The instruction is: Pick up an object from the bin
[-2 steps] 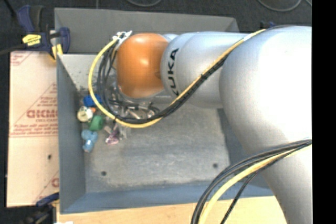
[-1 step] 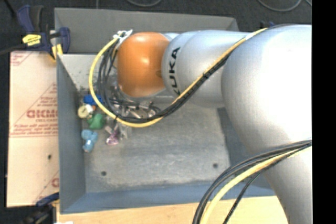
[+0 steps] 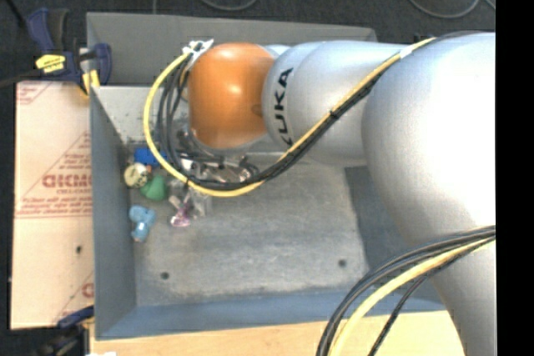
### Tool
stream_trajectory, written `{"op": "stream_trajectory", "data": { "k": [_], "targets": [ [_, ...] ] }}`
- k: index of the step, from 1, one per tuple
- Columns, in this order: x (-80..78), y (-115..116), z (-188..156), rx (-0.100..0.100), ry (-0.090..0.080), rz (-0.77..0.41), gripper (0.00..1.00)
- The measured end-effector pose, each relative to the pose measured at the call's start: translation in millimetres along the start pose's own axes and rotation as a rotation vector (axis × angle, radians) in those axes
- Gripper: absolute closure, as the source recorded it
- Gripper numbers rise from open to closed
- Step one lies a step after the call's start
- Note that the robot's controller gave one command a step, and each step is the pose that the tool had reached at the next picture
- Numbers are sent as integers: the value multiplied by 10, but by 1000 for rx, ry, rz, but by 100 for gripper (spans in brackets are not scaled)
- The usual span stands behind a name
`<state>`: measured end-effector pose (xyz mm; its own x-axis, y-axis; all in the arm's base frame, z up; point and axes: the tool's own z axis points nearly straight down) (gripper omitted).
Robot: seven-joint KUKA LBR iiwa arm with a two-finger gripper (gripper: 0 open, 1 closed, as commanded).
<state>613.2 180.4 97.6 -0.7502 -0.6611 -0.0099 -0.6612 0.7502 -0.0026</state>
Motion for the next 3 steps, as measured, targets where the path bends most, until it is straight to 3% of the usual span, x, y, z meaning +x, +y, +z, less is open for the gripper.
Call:
{"op": "stream_trajectory", "data": {
  "k": [3],
  "targets": [
    [-28, -20, -474, 5, -9, 3, 100]
  ]
}}
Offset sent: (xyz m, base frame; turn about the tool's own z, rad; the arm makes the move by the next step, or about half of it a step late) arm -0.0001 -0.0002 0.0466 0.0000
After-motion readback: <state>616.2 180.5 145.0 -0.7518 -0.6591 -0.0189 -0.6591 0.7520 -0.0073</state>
